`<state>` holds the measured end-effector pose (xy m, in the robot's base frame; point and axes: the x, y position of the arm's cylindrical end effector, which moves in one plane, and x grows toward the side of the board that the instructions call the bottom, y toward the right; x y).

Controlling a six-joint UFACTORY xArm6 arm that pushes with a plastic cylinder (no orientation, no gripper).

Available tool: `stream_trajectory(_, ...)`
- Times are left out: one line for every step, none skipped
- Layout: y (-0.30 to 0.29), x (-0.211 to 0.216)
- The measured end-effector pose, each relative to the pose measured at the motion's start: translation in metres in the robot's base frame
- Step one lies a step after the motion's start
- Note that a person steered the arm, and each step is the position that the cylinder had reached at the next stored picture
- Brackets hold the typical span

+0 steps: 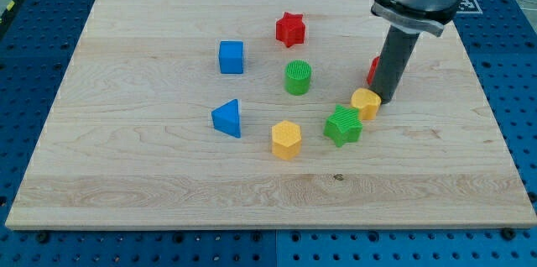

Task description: Slightly push the heart and green star towards the hexagon

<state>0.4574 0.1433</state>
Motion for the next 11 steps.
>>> stream_trajectory(-0.005, 0.012)
stream_trajectory(0.004, 0.012)
stream_trajectory(0.011, 0.012)
stream_trajectory(0.01, 0.012)
stream_trajectory(0.009, 0.015)
stream_trajectory(-0.005, 0.015)
stream_trajectory(-0.014, 0.024)
stream_trajectory(-0.027, 0.024)
stream_trajectory(-0.04, 0.024)
stream_trajectory(-0.057, 0.021)
stream_trajectory(-0.078, 0.019)
